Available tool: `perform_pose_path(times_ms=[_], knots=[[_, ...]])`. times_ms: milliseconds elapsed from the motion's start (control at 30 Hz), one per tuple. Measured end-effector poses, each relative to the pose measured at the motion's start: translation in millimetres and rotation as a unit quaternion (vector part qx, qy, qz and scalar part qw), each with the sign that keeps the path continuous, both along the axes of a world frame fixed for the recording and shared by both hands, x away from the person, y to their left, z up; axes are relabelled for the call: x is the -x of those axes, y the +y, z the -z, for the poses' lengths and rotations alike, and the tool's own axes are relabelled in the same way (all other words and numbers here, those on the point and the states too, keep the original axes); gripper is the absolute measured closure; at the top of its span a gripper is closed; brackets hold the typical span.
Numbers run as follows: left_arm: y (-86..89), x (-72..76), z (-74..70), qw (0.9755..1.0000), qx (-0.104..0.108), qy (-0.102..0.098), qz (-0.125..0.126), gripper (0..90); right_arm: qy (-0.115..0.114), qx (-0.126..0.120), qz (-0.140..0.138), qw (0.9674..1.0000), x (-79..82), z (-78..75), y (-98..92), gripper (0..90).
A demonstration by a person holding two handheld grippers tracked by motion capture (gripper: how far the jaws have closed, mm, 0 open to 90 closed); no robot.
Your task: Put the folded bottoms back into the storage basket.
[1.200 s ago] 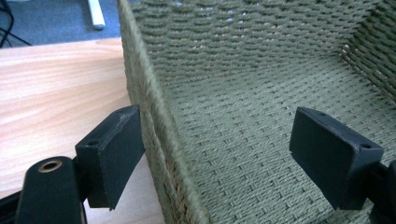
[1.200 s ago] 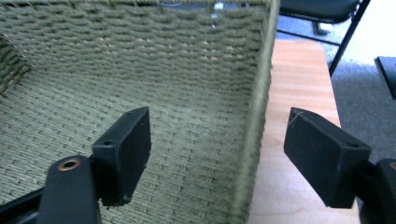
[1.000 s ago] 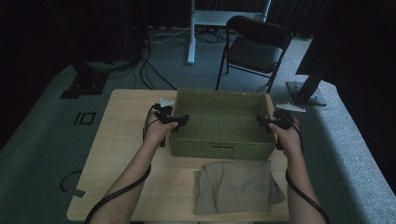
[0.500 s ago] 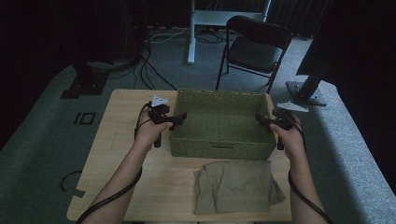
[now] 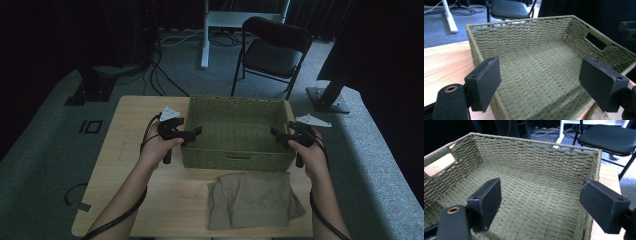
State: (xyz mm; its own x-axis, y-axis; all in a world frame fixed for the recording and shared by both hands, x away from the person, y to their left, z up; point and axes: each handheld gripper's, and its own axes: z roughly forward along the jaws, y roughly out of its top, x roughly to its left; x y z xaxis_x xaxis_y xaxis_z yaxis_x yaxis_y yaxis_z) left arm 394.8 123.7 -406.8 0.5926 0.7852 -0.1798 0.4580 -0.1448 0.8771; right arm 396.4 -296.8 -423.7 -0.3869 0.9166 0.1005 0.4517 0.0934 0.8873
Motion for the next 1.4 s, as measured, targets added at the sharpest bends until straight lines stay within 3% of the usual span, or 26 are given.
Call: perform_pose_path(times_ms=[167,200,567,933,1100,1400], knots=[[-2.8,9.7,2.3,1.0000,0.004,-0.004,0.008,18.5,-0.006,-0.002,-0.002,1.0000,11.7,0.0,0.1,17.3],[-6.3,17.2,5.3,0.9998,0.002,-0.004,0.020,18.5,-0.006,-0.002,-0.005,1.0000,16.8,1.0,-0.2,17.3],[-25.3,44.3,14.7,0.9978,0.011,-0.004,0.066,18.5,-0.005,-0.004,-0.011,0.9999,41.6,10.8,-2.8,17.3],[-37.7,65.3,27.9,0.9962,0.024,0.000,0.084,18.5,-0.004,-0.005,-0.023,0.9997,71.2,24.3,-3.4,17.1],[-41.4,74.0,34.6,0.9957,0.011,-0.006,0.092,18.5,-0.005,-0.012,-0.025,0.9996,81.8,30.2,-6.5,16.9],[-46.2,87.7,48.0,0.9946,0.028,0.011,0.100,18.5,0.001,-0.016,-0.018,0.9997,98.4,44.1,-15.0,16.8]])
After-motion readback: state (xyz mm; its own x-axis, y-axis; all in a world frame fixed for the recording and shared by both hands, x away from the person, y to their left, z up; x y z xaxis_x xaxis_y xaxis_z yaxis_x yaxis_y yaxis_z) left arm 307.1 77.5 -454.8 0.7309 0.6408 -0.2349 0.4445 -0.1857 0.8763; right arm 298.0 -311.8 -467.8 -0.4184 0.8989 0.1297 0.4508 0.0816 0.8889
